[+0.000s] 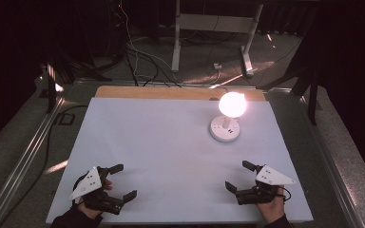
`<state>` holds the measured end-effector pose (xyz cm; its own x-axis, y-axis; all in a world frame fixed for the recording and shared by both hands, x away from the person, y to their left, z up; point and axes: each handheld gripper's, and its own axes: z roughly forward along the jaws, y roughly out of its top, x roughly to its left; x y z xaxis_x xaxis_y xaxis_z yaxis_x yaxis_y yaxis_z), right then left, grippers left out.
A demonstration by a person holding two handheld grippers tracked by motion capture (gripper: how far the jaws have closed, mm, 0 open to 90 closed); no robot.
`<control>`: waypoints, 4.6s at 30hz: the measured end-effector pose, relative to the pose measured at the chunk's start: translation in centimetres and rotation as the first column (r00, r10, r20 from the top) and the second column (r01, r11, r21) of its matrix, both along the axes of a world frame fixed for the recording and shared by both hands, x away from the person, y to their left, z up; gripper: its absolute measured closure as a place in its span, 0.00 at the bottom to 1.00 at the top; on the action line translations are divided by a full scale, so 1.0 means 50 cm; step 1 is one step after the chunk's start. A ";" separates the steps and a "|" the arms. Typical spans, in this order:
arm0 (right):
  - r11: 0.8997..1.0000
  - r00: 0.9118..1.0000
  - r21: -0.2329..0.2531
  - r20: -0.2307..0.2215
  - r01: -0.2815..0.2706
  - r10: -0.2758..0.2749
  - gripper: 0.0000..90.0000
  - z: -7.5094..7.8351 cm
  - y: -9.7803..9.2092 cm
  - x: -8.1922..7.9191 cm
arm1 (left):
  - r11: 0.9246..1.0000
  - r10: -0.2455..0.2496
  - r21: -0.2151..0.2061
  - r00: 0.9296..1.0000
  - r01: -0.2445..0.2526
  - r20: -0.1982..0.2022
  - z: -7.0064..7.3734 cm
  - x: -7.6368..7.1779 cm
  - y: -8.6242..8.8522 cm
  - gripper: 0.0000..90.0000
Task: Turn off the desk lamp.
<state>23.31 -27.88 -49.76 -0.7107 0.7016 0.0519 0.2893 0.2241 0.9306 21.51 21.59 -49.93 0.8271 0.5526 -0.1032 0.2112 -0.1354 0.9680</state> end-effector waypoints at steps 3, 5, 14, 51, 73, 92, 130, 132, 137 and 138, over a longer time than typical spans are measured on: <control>1.000 1.000 0.006 -0.004 0.009 -0.009 0.00 0.000 -0.001 0.000 | 1.000 -0.005 0.002 1.000 0.005 0.002 0.000 -0.001 -0.001 0.01; 1.000 1.000 0.008 -0.003 0.014 -0.014 0.00 0.001 -0.001 0.000 | 1.000 -0.002 -0.002 1.000 0.002 0.000 0.000 0.000 0.000 0.01; 0.999 0.999 -0.006 -0.023 0.047 -0.047 0.00 0.014 0.006 -0.006 | 1.000 -0.004 0.004 1.000 0.004 -0.002 -0.001 0.001 -0.003 0.01; 0.993 0.993 0.016 -0.015 0.118 -0.118 0.00 0.102 0.028 0.046 | 1.000 0.001 -0.014 1.000 -0.002 -0.007 0.000 0.001 0.000 0.01; 0.985 0.985 -0.002 -0.011 0.170 -0.170 0.00 0.105 0.043 0.097 | 1.000 0.007 -0.018 1.000 -0.007 -0.002 0.002 0.000 0.002 0.01; 0.978 0.981 -0.083 -0.024 0.192 -0.194 0.00 0.101 0.076 0.163 | 1.000 0.003 -0.022 1.000 -0.003 -0.003 0.003 0.000 0.002 0.01; 0.919 0.917 -0.167 -0.125 0.357 -0.379 0.41 0.053 0.070 0.297 | 0.999 -0.001 -0.034 1.000 0.001 -0.013 0.002 0.001 0.004 0.01; 0.916 0.915 -0.175 -0.126 0.360 -0.383 0.49 0.050 0.069 0.300 | 0.999 -0.002 -0.036 1.000 0.001 -0.013 0.002 0.001 0.004 0.01; 0.911 0.911 -0.192 -0.131 0.365 -0.392 0.68 0.044 0.069 0.304 | 0.999 -0.002 -0.036 1.000 0.002 -0.013 0.002 0.001 0.004 0.01; 0.910 0.910 -0.199 -0.131 0.364 -0.393 0.70 0.042 0.070 0.305 | 0.999 -0.003 -0.036 1.000 0.002 -0.013 0.002 0.001 0.004 0.01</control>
<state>38.59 -24.40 -47.66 -0.3812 0.9245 0.0037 0.5282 0.2145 0.8216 21.56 21.78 -49.83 0.8268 0.5462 -0.1344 0.2241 -0.1007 0.9694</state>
